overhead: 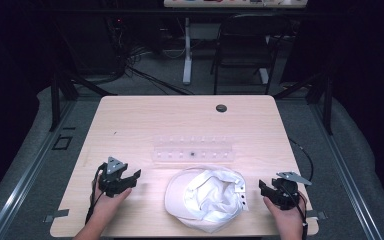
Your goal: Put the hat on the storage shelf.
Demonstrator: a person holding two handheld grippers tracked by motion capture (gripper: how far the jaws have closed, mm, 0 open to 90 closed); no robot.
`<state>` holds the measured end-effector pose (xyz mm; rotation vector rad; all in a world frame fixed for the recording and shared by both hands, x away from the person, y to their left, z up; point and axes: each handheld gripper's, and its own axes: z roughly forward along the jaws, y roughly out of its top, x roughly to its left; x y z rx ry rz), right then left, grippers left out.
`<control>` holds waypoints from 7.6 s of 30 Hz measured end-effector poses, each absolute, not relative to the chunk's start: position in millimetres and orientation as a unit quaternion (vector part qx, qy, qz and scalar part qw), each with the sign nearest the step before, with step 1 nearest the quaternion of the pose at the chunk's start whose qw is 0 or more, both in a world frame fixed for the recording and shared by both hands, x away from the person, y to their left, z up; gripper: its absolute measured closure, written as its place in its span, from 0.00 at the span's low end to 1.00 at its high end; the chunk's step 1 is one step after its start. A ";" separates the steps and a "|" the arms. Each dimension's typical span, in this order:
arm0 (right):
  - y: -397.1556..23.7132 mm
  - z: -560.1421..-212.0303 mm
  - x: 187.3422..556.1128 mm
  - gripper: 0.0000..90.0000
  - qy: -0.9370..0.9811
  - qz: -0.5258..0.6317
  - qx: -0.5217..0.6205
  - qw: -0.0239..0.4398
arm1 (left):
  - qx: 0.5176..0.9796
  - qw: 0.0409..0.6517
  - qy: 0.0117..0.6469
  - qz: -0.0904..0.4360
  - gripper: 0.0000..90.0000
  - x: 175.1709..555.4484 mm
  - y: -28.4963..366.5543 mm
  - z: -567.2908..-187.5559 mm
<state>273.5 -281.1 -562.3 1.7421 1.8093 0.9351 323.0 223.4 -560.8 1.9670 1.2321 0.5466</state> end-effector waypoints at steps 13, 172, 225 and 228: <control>-287.5 -543.7 279.6 0.56 0.668 0.309 0.654 0.177 | 0.779 0.363 0.470 0.202 0.45 319.5 221.8 -561.8; -209.3 -425.2 316.5 0.88 0.727 0.199 0.649 -0.104 | 0.797 0.355 0.452 0.188 0.46 317.2 210.3 -567.3; -201.5 -397.2 329.4 0.92 0.648 0.402 0.584 -0.278 | 0.798 0.355 0.449 0.186 0.47 316.9 209.1 -567.9; -202.8 -396.6 329.4 0.92 0.641 0.412 0.584 -0.280 | 0.798 0.356 0.448 0.187 0.47 316.8 209.0 -567.9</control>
